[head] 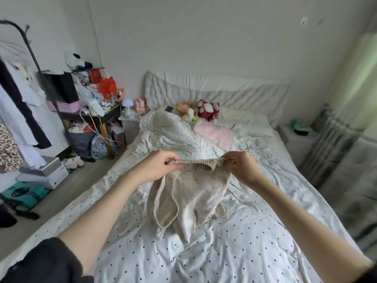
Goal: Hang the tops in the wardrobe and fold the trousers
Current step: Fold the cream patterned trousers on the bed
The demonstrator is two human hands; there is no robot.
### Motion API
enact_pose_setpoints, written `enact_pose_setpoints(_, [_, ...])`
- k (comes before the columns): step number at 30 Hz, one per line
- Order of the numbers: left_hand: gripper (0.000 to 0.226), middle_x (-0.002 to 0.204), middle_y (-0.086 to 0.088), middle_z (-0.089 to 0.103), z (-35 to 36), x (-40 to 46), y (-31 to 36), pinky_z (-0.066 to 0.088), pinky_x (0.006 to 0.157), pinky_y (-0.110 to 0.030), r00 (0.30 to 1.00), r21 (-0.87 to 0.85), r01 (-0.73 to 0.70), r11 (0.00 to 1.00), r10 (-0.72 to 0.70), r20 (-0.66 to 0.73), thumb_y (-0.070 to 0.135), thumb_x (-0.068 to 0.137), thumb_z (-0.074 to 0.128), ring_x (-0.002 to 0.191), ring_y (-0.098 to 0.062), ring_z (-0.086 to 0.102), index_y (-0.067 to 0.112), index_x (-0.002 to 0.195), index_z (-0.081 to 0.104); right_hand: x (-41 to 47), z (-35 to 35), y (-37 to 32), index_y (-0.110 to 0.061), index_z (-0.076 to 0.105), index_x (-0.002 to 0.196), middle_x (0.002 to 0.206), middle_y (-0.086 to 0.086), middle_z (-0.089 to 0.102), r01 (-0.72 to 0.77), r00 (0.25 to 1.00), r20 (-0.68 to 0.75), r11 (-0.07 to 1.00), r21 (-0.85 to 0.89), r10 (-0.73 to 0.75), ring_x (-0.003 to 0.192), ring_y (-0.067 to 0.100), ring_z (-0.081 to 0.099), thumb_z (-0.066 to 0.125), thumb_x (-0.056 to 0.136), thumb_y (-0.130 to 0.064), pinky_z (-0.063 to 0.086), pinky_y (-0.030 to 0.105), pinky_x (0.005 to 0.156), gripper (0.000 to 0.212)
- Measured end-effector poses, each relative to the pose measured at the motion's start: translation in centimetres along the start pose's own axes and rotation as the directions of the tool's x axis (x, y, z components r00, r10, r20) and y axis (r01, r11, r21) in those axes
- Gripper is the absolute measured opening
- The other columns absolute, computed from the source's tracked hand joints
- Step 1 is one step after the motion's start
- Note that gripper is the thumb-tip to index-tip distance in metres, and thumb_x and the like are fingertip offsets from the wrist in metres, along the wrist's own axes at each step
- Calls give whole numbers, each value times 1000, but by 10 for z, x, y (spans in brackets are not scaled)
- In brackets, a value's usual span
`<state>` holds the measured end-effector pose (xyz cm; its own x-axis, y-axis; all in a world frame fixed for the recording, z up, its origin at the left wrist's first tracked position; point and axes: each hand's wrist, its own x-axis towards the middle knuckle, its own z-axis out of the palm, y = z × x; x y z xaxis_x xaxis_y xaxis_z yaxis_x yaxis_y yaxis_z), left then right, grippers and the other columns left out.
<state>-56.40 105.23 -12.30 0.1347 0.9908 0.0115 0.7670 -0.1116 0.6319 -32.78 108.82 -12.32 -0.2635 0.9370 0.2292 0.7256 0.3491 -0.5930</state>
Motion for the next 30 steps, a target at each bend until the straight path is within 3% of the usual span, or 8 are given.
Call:
enact_pose_setpoints(3, [19, 99, -11, 70, -6, 3, 40, 37, 68, -24, 997, 27, -46, 999, 44, 63, 30, 87, 64, 77, -11, 58, 14, 95, 71, -20, -28, -7, -13, 49, 132, 126, 4, 58, 46, 939, 342, 998, -35, -32, 110, 20, 57, 69, 84, -20, 45, 32, 98, 53])
enact_pose_setpoints(5, [17, 95, -14, 71, -5, 6, 61, 38, 67, -24, 996, 45, -56, 997, 52, 79, 26, 86, 66, 75, -12, 56, 11, 92, 73, -32, -32, -12, -16, 46, 133, 124, 2, 58, 68, 863, 500, 997, 19, -69, 110, 20, 56, 74, 78, -31, 44, 34, 99, 63])
enact_pose_setpoints(10, [25, 96, -23, 68, 2, 10, 95, 36, 69, -27, 996, 56, -82, 995, 79, 52, 26, 85, 66, 75, -15, 53, 2, 91, 70, -39, -31, -8, -17, 53, 79, 62, -8, 47, 136, 988, 79, 986, -97, -129, 55, 10, 44, 58, 88, -46, 34, 27, 52, 30])
enact_pose_setpoints(13, [16, 88, -18, 69, 5, 11, 108, 36, 68, -28, 993, 51, -118, 992, 116, 24, 24, 88, 64, 76, -16, 55, 10, 88, 71, -39, -56, -3, -17, 46, 65, 57, -5, 45, 88, 993, 77, 994, 65, -93, 51, 11, 38, 55, 90, -44, 28, 26, 51, 38])
enact_pose_setpoints(16, [11, 80, -6, 68, 7, 15, 117, 38, 66, -26, 990, 65, -143, 988, 143, -9, 21, 87, 65, 71, -11, 54, 25, 76, 67, -39, -73, -4, -7, 54, 68, 60, 0, 49, 83, 987, 129, 994, 73, -91, 54, 13, 41, 55, 89, -48, 31, 27, 54, 46])
enact_pose_setpoints(19, [5, 84, 3, 67, 13, 21, 126, 40, 67, -19, 986, 98, -160, 982, 163, -29, 24, 87, 65, 75, -5, 56, 23, 83, 69, -30, -84, -1, -11, 46, 56, 56, 1, 43, 78, 997, 35, 995, -61, -76, 58, 20, 39, 55, 92, -29, 30, 29, 54, 41])
enact_pose_setpoints(24, [17, 98, 3, 65, 6, 27, 120, 40, 70, -22, 983, 219, -92, 971, 124, -134, 14, 89, 62, 88, -12, 56, 16, 103, 71, -12, -109, 2, -12, 65, 95, 87, 6, 65, 17, 998, -54, 924, -381, -41, 74, 22, 53, 49, 92, -13, 39, 29, 65, 17])
enact_pose_setpoints(30, [18, 80, 3, 58, -35, 28, 99, 37, 63, -19, 926, 175, 112, 978, -39, -377, 4, 86, 60, 69, -10, 50, 12, 98, 71, 14, -163, 32, -11, 71, 98, 94, 13, 67, -223, 946, -273, 962, -154, 176, 80, 27, 54, 55, 85, -9, 47, 31, 71, 21])
